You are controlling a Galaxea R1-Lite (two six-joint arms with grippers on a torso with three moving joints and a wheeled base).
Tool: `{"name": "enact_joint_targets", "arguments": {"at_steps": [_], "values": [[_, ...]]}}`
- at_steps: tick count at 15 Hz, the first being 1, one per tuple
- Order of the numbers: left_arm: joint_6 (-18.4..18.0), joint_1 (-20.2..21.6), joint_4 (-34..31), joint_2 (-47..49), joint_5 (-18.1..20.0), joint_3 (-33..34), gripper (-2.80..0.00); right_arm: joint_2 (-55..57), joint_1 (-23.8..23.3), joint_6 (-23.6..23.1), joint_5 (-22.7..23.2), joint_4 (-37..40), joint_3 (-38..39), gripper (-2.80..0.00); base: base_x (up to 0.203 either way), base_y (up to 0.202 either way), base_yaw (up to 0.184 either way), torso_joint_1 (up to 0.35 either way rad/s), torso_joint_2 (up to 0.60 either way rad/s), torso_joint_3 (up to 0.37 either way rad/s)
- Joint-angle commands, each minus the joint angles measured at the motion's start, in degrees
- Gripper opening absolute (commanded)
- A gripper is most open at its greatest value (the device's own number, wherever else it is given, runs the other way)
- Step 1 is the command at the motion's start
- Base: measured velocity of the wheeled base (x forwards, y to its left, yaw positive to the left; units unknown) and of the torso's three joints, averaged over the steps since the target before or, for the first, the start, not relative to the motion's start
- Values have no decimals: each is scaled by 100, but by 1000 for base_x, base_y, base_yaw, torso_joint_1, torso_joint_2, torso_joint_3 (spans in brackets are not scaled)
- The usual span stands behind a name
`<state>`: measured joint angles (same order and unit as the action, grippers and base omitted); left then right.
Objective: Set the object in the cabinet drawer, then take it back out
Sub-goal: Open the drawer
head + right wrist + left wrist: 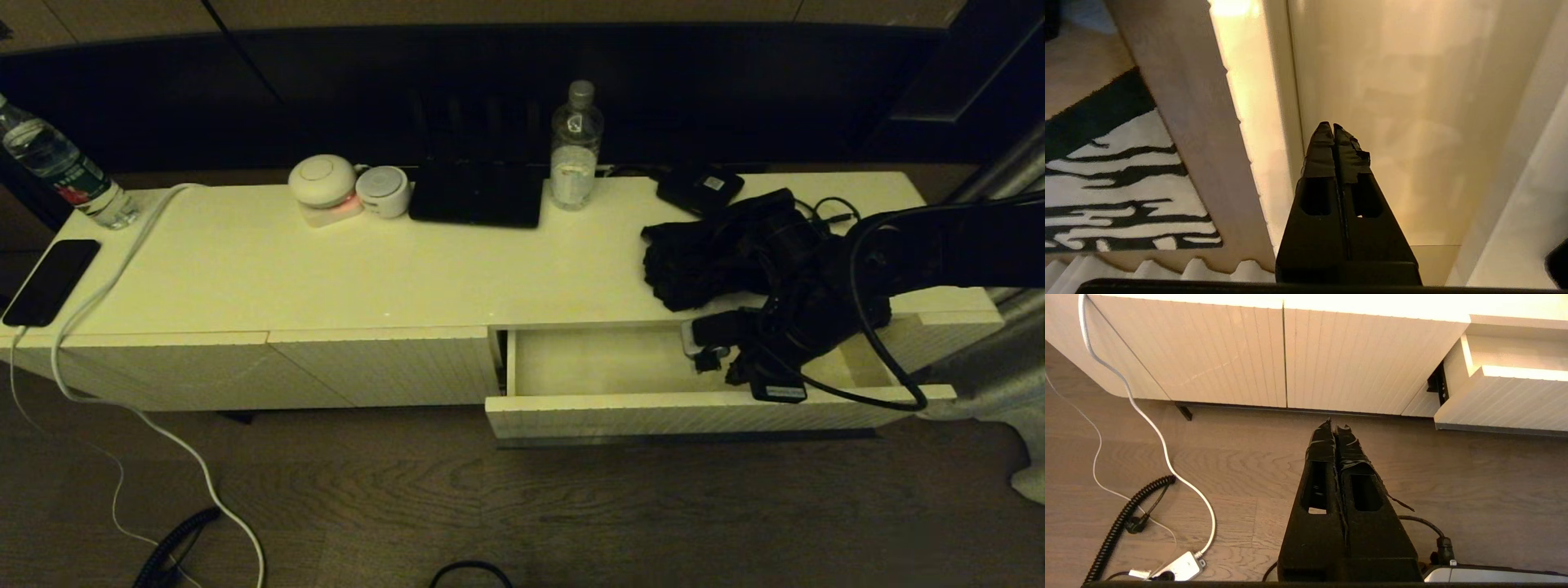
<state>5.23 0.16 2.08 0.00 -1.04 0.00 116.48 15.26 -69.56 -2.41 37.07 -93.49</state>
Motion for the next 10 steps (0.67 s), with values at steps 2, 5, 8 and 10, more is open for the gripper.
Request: {"name": "enact_joint_targets", "arguments": {"at_steps": [2, 5, 8, 10], "values": [[4, 2, 2, -9, -2, 0, -280, -67, 58, -1, 4, 224, 235, -280, 0, 0, 0, 0, 0, 0], [4, 2, 2, -9, -2, 0, -280, -81, 90, 4, 11, 198, 489, -280, 0, 0, 0, 0, 0, 0], [4, 2, 2, -9, -2, 0, -280, -146, 114, 4, 4, 192, 835, -280, 0, 0, 0, 0, 0, 0], [4, 2, 2, -9, -2, 0, -280, -228, 114, 4, 10, 178, 1031, -280, 0, 0, 0, 0, 0, 0]]}}
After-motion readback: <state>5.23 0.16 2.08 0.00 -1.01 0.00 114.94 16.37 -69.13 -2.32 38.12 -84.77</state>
